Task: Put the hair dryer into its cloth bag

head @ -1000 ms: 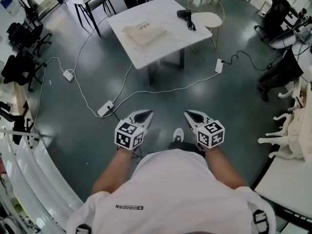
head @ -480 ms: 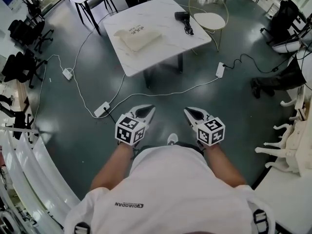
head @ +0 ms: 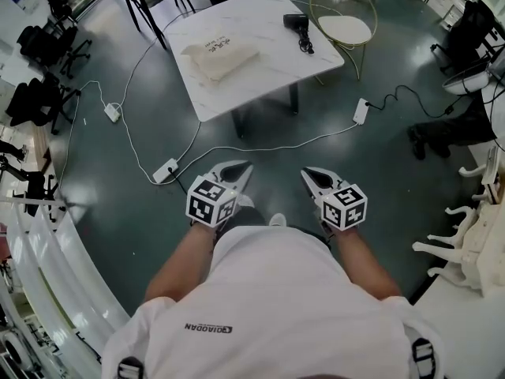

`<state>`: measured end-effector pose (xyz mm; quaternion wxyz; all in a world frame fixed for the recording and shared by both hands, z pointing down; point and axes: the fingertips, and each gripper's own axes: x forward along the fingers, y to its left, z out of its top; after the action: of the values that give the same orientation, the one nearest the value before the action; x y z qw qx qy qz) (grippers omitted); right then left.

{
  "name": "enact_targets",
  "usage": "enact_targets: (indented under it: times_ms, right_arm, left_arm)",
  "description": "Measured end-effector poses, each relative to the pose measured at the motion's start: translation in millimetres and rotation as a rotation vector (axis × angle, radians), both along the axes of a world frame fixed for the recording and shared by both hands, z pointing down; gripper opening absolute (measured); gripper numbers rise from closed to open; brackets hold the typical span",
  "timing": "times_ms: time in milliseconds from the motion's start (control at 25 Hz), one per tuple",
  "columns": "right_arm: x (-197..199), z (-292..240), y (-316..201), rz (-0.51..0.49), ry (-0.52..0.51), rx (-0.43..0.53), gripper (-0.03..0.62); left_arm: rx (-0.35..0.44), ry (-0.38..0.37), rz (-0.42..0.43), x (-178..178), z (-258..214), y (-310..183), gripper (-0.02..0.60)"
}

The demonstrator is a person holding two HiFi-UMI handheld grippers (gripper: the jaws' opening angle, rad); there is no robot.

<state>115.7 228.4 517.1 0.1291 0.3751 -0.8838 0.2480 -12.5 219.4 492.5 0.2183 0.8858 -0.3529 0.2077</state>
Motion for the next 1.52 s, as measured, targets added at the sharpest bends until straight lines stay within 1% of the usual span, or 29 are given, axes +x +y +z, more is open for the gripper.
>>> enact_targets:
  times_ms: [200, 320, 480, 680, 800, 920, 1040, 1200, 1320, 1520]
  right_arm:
    - [4, 1, -9, -0.003, 0.009, -0.001, 0.022]
    - [19, 7, -21, 0.037, 0.020, -0.012, 0.023]
    - [41, 4, -47, 0.108, 0.027, -0.002, 0.023]
    - [50, 8, -77, 0.138, 0.049, -0.010, 0.023]
    - [40, 9, -103, 0.130, 0.052, -0.023, 0.021]
    - [21, 7, -135, 0.100, 0.057, -0.025, 0.023]
    - [7, 7, -169, 0.077, 0.070, -0.035, 0.023]
    - [-8, 3, -222, 0.064, 0.095, -0.031, 0.023]
    - [-20, -2, -260, 0.063, 0.107, -0.020, 0.023]
    - [-37, -1, -308, 0.060, 0.134, -0.021, 0.023]
  left_arm:
    - [-0.012, 0.004, -0.002, 3, 7, -18, 0.031]
    - [-0.017, 0.020, 0.026, 16, 11, -33, 0.031]
    - [-0.001, 0.030, 0.078, 33, 11, -62, 0.031]
    - [0.016, 0.049, 0.090, 38, 7, -103, 0.031]
    - [0.005, 0.046, 0.088, 29, 11, -128, 0.031]
    - [-0.009, 0.036, 0.065, 12, 18, -160, 0.031]
    - [-0.018, 0.052, 0.044, -1, 18, -194, 0.031]
    - [-0.013, 0.063, 0.038, -18, 17, -243, 0.031]
    - [-0.005, 0.053, 0.037, -32, 19, -278, 0.031]
    - [0.003, 0.033, 0.034, -53, 22, -331, 0.031]
